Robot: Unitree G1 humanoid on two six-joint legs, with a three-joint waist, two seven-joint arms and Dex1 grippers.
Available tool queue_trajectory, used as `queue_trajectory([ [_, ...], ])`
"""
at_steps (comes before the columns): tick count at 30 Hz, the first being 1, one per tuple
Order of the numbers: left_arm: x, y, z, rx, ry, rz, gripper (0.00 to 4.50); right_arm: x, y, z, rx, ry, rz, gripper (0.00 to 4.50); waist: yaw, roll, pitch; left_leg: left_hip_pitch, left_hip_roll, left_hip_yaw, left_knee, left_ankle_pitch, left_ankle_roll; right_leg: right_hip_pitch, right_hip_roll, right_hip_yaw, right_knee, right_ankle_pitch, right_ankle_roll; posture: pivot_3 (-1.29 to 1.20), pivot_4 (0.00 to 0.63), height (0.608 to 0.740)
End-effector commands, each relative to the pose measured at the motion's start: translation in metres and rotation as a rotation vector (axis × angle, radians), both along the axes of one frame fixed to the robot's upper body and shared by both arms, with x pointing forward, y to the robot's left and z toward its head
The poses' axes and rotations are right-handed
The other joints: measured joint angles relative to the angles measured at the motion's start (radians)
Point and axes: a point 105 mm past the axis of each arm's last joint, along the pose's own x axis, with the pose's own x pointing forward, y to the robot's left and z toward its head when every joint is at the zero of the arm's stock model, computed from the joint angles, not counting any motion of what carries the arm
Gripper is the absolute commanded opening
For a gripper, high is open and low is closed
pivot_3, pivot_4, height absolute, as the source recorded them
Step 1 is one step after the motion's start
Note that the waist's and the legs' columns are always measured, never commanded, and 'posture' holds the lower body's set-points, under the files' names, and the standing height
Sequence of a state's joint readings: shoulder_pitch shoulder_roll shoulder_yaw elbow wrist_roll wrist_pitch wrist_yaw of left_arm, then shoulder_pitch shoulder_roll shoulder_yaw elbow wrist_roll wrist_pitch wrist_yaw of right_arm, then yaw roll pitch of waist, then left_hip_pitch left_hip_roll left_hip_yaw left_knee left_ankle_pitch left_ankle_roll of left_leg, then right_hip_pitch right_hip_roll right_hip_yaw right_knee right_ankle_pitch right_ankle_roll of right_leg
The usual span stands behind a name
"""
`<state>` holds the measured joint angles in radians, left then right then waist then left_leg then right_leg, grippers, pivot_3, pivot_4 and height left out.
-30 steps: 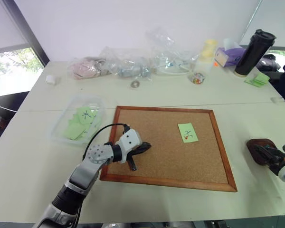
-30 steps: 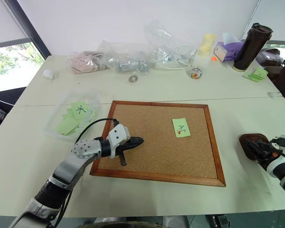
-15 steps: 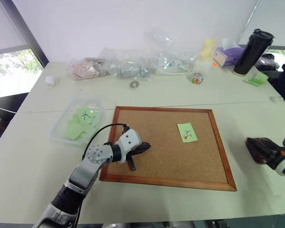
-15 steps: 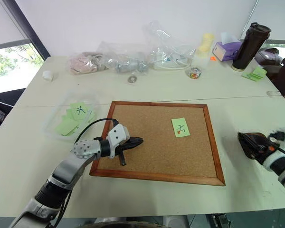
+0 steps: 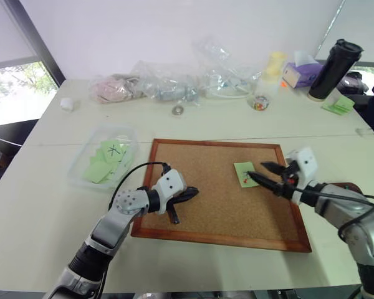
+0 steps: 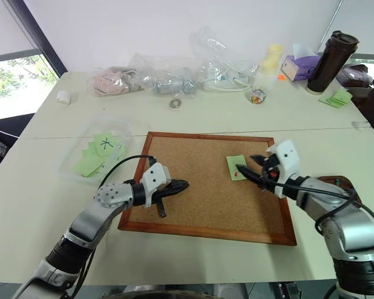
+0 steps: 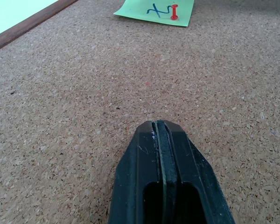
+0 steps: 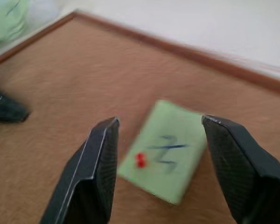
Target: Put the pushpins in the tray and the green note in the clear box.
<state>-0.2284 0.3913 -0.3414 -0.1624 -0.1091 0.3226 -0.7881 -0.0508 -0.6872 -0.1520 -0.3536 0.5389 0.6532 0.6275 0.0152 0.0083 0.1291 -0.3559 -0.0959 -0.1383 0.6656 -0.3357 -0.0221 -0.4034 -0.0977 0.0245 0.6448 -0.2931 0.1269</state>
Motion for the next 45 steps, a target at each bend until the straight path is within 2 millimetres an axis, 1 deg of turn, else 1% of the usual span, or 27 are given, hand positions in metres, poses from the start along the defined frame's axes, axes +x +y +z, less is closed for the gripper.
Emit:
queue_trajectory([
  [1, -0.006, 0.006, -0.020, 0.055, 0.075, 0.012, 0.00, 0.000, 0.005, -0.001, -0.021, -0.037, 0.038, 2.86, -0.001, 0.000, 0.000, 0.000, 0.000, 0.000, 0.000, 0.000, 0.000, 0.000, 0.000, 0.000, 0.000, 0.000, 0.000, 0.00, 0.150, 0.740],
  [5, -0.007, 0.007, -0.020, 0.058, 0.075, 0.017, 0.00, -0.001, 0.009, -0.016, -0.045, -0.016, 0.061, 2.86, -0.002, 0.000, 0.000, 0.000, 0.000, 0.000, 0.000, 0.000, 0.000, 0.000, 0.000, 0.000, 0.000, 0.000, 0.000, 0.00, 0.150, 0.740],
  [12, -0.007, 0.007, -0.018, 0.059, 0.072, 0.021, 0.00, 0.000, 0.011, -0.031, -0.069, 0.001, 0.071, 2.86, -0.002, 0.000, 0.000, 0.000, 0.000, 0.000, 0.000, 0.000, 0.000, -0.001, 0.001, 0.000, 0.000, 0.000, 0.000, 0.00, 0.150, 0.740],
  [19, -0.007, 0.007, -0.017, 0.060, 0.067, 0.024, 0.00, 0.002, 0.012, -0.033, -0.065, 0.001, 0.076, 2.86, -0.003, -0.001, 0.000, 0.000, 0.001, 0.000, 0.000, 0.000, 0.000, -0.001, 0.001, 0.000, 0.000, 0.000, 0.000, 0.00, 0.150, 0.740],
  [20, -0.007, 0.007, -0.017, 0.059, 0.068, 0.026, 0.00, 0.002, 0.011, -0.034, -0.068, 0.002, 0.075, 2.35, -0.002, -0.001, 0.000, 0.000, 0.001, 0.000, 0.000, 0.000, 0.000, -0.001, 0.001, 0.000, 0.000, 0.000, 0.000, 0.00, 0.150, 0.740],
  [22, -0.007, 0.007, -0.017, 0.058, 0.068, 0.030, 0.00, 0.002, 0.009, -0.035, -0.080, 0.004, 0.076, 1.56, -0.002, -0.001, 0.000, 0.000, 0.001, 0.000, 0.000, 0.000, 0.000, -0.001, 0.001, 0.000, 0.000, 0.000, 0.000, 0.00, 0.150, 0.740],
  [25, -0.006, 0.007, -0.017, 0.058, 0.069, 0.034, 0.00, 0.002, 0.007, -0.035, -0.081, 0.004, 0.072, 0.02, -0.002, -0.001, 0.000, 0.000, 0.001, 0.000, 0.000, 0.000, 0.000, -0.001, 0.001, 0.000, 0.000, 0.000, 0.000, 0.00, 0.150, 0.740],
  [28, -0.006, 0.007, -0.017, 0.058, 0.071, 0.035, 0.00, 0.002, 0.007, -0.034, -0.083, 0.003, 0.075, 0.02, -0.002, -0.001, 0.000, 0.000, 0.001, 0.000, 0.000, 0.000, 0.000, -0.001, 0.001, 0.000, 0.000, 0.000, 0.000, 0.00, 0.150, 0.740],
  [31, -0.006, 0.007, -0.017, 0.058, 0.071, 0.034, 0.00, 0.002, 0.009, -0.029, -0.073, -0.008, 0.075, 0.02, -0.002, -0.001, 0.000, 0.000, 0.001, 0.000, 0.000, 0.000, 0.000, -0.001, 0.001, 0.000, 0.000, 0.000, 0.000, 0.00, 0.150, 0.740],
  [39, -0.007, 0.008, -0.018, 0.053, 0.080, 0.036, 0.00, -0.001, 0.017, 0.008, -0.056, -0.099, 0.096, 0.02, -0.002, -0.001, 0.000, 0.000, 0.001, 0.000, 0.000, 0.000, 0.000, -0.001, 0.000, 0.000, 0.000, 0.000, 0.000, 0.00, 0.150, 0.740],
  [45, -0.008, 0.007, -0.019, 0.047, 0.090, 0.034, 0.00, -0.010, 0.023, 0.022, -0.064, -0.120, 0.125, 0.02, -0.002, -0.001, 0.000, 0.000, 0.001, 0.000, 0.000, 0.000, 0.000, -0.001, 0.000, 0.000, 0.000, 0.000, 0.000, 0.00, 0.150, 0.740],
])
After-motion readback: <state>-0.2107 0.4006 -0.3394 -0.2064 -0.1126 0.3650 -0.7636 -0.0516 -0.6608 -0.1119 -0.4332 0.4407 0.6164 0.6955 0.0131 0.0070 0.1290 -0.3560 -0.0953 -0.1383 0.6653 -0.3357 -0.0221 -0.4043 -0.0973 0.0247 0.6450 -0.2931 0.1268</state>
